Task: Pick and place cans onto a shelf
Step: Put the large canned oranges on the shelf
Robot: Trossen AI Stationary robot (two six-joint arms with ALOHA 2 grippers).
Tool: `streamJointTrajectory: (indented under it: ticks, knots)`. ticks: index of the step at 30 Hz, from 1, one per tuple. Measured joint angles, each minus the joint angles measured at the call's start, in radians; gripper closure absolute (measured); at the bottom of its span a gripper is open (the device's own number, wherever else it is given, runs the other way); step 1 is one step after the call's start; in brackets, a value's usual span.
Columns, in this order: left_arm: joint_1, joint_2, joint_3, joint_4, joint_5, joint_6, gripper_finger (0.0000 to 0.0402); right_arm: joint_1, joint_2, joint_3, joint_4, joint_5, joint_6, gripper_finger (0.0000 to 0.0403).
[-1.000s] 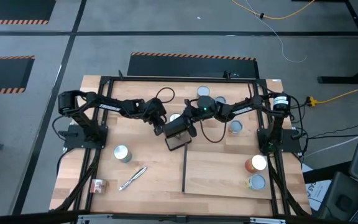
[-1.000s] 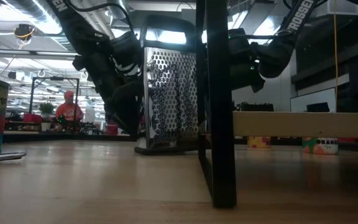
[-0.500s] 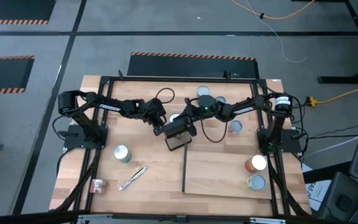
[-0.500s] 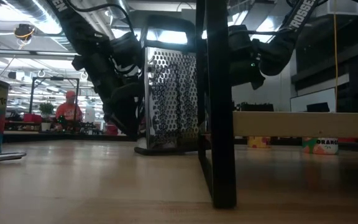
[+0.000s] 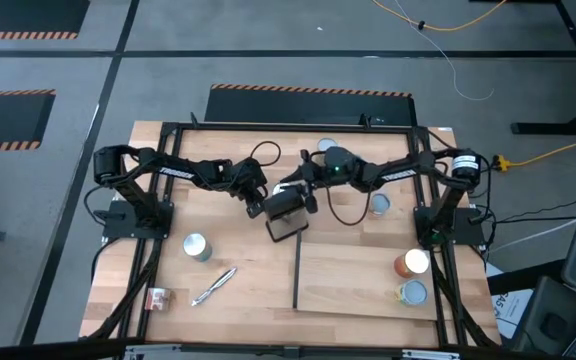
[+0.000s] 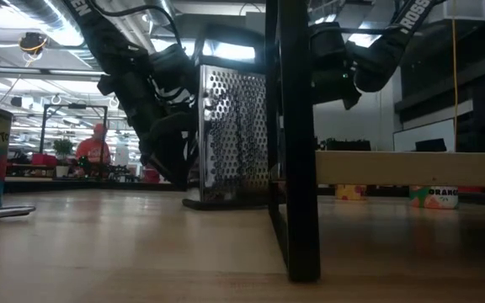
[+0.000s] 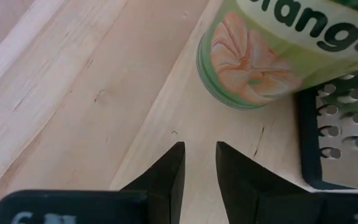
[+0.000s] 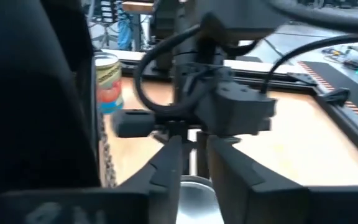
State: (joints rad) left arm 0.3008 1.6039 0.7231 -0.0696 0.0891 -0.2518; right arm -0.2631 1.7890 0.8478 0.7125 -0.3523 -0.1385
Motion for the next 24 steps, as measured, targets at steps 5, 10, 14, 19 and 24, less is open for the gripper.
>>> streamJointTrajectory:
  ticks: [5,10,14,19,24]
  knots:
    - [0.0,0.0,0.0,0.001,0.0,-0.007,0.0318,-0.023,-0.017,0.0,-0.008,0.003,0.002,0.0283]
    - [0.0,0.0,0.0,0.002,-0.001,-0.008,0.0318,-0.04,-0.041,0.0,-0.084,0.0,0.0,0.0277]
    - [0.0,-0.001,0.0,0.002,-0.001,-0.009,0.0318,-0.05,-0.045,0.0,-0.151,0.0,-0.004,0.0277]
    - [0.008,-0.002,0.0,0.003,-0.001,-0.009,0.0318,-0.063,-0.045,0.0,-0.209,0.002,-0.066,0.0276]
    - [0.032,-0.002,0.0,0.038,-0.055,-0.03,0.0318,-0.085,-0.045,0.0,-0.249,0.002,-0.083,0.0276]
